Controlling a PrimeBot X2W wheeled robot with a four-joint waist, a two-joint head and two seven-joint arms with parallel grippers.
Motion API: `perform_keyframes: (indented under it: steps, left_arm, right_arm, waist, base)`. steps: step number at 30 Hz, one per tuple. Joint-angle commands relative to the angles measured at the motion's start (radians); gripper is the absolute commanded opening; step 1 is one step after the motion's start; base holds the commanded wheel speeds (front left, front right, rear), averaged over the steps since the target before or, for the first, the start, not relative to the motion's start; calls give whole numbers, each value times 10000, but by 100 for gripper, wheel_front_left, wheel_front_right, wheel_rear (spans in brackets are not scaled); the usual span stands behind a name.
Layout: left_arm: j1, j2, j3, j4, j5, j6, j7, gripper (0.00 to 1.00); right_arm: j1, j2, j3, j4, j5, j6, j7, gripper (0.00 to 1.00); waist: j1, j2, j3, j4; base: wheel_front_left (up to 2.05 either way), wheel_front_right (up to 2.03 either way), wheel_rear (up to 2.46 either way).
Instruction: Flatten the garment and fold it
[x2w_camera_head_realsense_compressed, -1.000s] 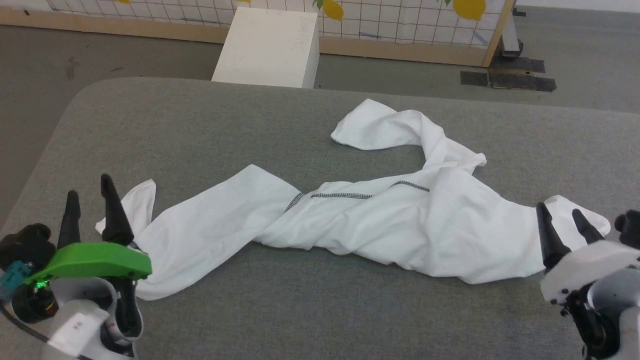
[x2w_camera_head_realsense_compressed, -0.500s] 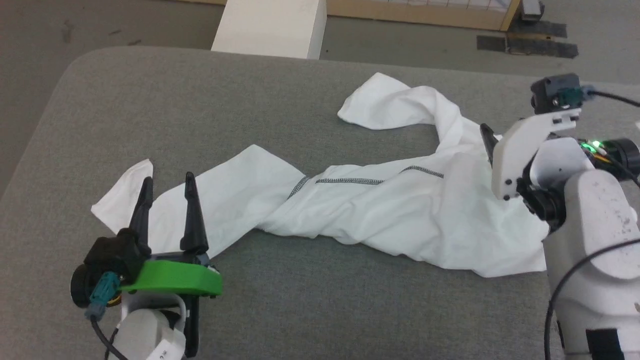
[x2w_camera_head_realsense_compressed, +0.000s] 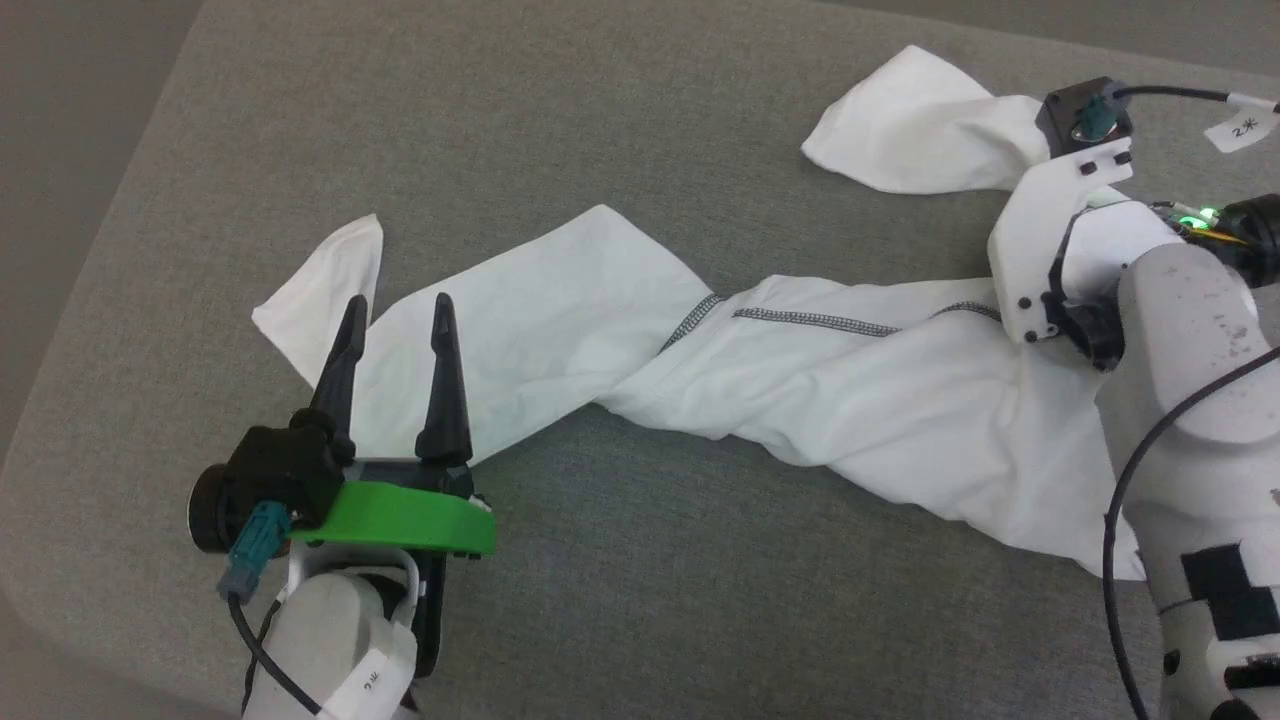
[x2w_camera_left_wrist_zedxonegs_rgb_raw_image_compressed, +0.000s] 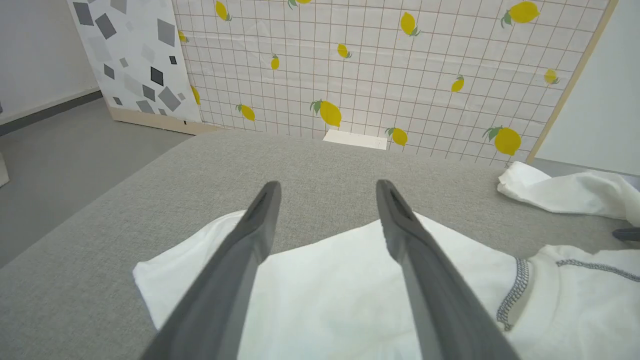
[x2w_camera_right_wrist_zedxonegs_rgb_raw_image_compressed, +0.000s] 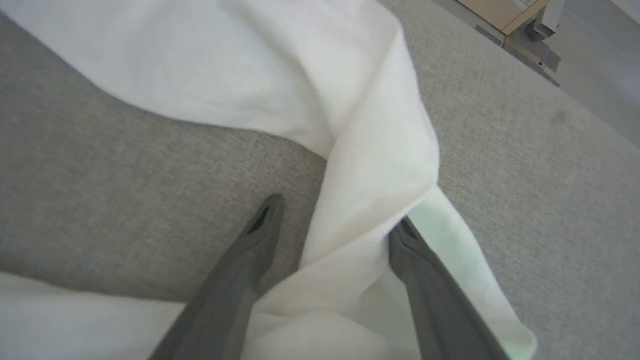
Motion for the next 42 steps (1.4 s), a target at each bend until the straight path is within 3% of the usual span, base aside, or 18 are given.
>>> perform_keyframes:
  steps: [1, 2, 3, 4, 10, 17, 21, 24, 28, 31, 36, 40, 41, 42]
  left_arm:
    - [-171, -50, -14, 7, 24, 18, -44, 100]
    - [-196, -51, -48, 19, -10, 47, -45, 100]
    - [-230, -52, -65, 21, -23, 70, -45, 100]
    - [-248, -53, -67, 28, -18, 86, -45, 100]
    - [-167, -55, 191, 149, 186, 29, -45, 100]
    - [334, -55, 603, 304, 464, -148, -45, 100]
    - [750, -56, 775, 317, 462, -128, -45, 100]
    - [969, -56, 823, 369, 439, -106, -45, 100]
    - [1124, -56, 856, 401, 431, -55, -45, 100]
    - [1223, -56, 877, 447, 419, -31, -45, 100]
    - [1254, -56, 803, 613, 392, -35, -45, 100]
    - [1261, -56, 816, 724, 331, 5, -45, 100]
    - [1273, -56, 820, 780, 323, 4, -45, 100]
    - [1273, -56, 827, 814, 320, -1, -45, 100]
  right_arm:
    - [-47, -36, 1, 306, 49, -9, 224, 100]
    - [-97, -30, 11, 421, 128, -9, 251, 44]
    - [-175, -35, 45, 450, 224, -9, 130, 14]
    - [-233, -48, 97, 461, 302, -9, 24, 0]
    - [-583, -30, 200, -225, 1280, -9, -1507, 0]
    - [648, -416, 238, -3151, 2718, -9, -2737, 0]
    - [2839, -381, -763, -5949, 3080, -9, -2476, 0]
    - [4955, 50, -2064, -7983, 2984, -9, -1940, 0]
    - [7233, 607, -3910, -9391, 3024, -9, -1459, 0]
    - [8296, 737, -5009, -9493, 3028, -9, -1335, 0]
    - [9313, 761, -6772, -7927, 3749, -9, -1319, 0]
    - [9552, 763, -7071, -6575, 3866, -9, -1454, 0]
    - [9454, 764, -7010, -6326, 4014, -9, -1625, 44]
    - [9308, 764, -6987, -6181, 4132, -9, -1889, 100]
  waist:
    - [0, 0, 496, 483]
    - [0, 0, 481, 443]
    - [0, 0, 439, 377]
    - [0, 0, 393, 317]
    - [0, 0, -466, -511]
    - [0, 0, -1887, -1812]
    - [0, 0, -2493, -2431]
    - [0, 0, -2741, -2811]
    - [0, 0, -2924, -3137]
    - [0, 0, -3019, -3272]
    - [0, 0, -3109, -3149]
    - [0, 0, -3106, -3066]
    - [0, 0, -3096, -3058]
    - [0, 0, -3091, -3059]
  base:
    - [0, 0, 0]
    - [0, 0, 0]
    - [0, 0, 0]
    - [0, 0, 0]
    - [0, 0, 0]
    - [0, 0, 0]
    - [0, 0, 0]
    - [0, 0, 0]
    - [0, 0, 0]
    - [0, 0, 0]
    - [0, 0, 0]
    - [0, 0, 0]
    - [0, 0, 0]
    - [0, 0, 0]
